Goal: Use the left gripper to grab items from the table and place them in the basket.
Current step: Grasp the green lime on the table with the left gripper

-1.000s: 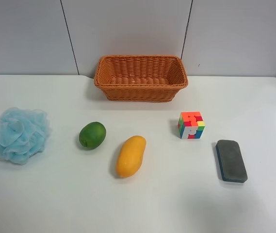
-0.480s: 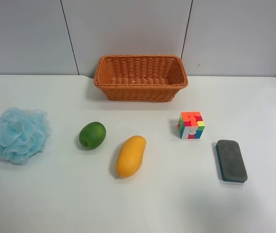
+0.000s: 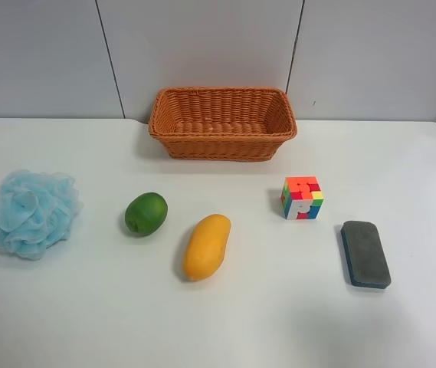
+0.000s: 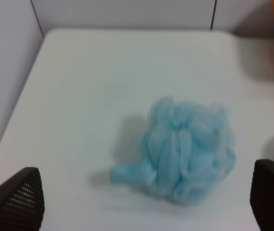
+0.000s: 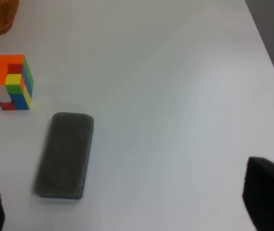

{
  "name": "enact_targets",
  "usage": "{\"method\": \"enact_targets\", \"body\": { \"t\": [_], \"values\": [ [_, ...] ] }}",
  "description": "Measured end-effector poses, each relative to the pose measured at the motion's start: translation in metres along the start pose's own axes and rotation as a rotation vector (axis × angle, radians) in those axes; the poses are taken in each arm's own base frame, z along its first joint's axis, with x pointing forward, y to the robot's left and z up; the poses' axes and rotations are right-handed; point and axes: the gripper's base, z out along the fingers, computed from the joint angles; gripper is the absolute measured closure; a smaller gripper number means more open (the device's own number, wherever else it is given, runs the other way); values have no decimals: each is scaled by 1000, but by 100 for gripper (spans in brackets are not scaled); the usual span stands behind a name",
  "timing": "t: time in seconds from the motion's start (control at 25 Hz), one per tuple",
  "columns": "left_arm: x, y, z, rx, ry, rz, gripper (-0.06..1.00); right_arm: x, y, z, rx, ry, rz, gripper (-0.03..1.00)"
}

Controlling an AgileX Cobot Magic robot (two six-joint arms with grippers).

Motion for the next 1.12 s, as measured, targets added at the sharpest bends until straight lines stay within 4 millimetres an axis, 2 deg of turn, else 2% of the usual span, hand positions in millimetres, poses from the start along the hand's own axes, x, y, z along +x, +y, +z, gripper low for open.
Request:
{"method": "enact_targets", "body": {
  "t": [0.08,0.2,0.28,0.4,0.52,0.64,0.76,0.92,1.12],
  "values": [
    [-29,0,13,22,26,6,11,0,0,0,0,0,0,-3],
    [-65,-4,48,66,130,15,11,0,0,0,0,0,0,-3],
    [-86,-12,81,125,214,22,11,0,0,0,0,0,0,-3],
    [-102,-32,129,227,332,60,11,0,0,0,0,0,0,-3],
    [-105,-68,174,331,426,149,11,0,0,0,0,0,0,-3],
    [-92,-109,210,418,512,236,11,0,0,0,0,0,0,-3],
    [-65,-142,242,462,633,302,11,0,0,0,0,0,0,-3],
    [-23,-168,279,472,790,357,11,0,0,0,0,0,0,-3],
    [14,-192,303,498,878,379,11,0,0,0,0,0,0,-3]
  ]
}}
